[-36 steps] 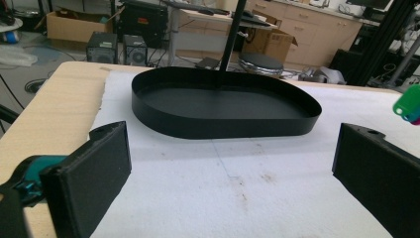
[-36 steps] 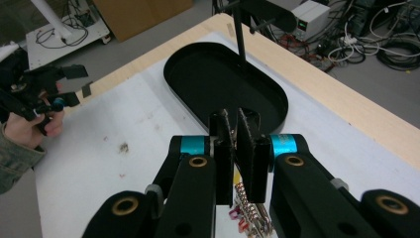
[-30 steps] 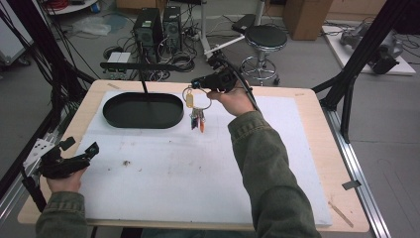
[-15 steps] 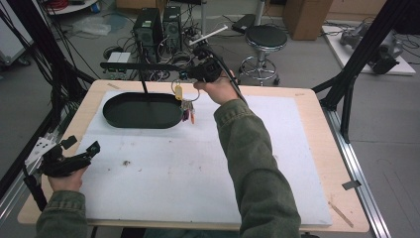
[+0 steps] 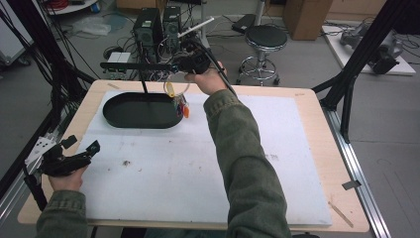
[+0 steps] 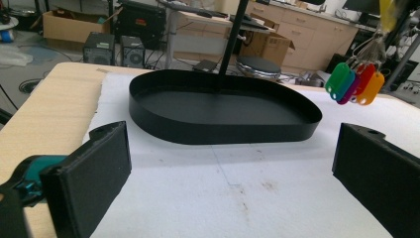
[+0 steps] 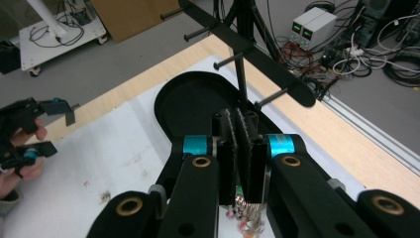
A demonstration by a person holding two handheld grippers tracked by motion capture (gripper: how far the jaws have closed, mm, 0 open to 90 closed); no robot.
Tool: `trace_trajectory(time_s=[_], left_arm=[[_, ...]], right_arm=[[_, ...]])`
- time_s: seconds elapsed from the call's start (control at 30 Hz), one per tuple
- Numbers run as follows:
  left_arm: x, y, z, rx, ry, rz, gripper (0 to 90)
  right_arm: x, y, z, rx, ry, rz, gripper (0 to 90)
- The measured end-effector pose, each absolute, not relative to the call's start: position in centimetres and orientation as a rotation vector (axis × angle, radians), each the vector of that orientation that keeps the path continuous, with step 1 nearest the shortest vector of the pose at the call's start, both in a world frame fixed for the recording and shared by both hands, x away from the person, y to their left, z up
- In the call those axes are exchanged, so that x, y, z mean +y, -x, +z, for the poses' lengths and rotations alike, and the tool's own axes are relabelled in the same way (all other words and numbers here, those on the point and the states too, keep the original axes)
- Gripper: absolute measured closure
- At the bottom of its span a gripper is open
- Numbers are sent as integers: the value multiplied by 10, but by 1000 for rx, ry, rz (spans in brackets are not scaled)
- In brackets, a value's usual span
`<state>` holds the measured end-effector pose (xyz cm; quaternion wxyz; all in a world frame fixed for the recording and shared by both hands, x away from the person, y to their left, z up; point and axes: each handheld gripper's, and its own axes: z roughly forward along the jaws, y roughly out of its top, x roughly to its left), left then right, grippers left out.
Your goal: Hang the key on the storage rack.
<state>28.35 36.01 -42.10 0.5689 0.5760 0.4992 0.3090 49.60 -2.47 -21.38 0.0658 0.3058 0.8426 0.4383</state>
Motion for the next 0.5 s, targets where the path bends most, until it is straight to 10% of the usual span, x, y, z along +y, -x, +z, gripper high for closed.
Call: trace_trajectory(time_s=[0.5], left_arm=[[360,-284,-421,1171,-1349,724,22]], right_arm=[[2,-513,-209,2543,-913,1291,877]])
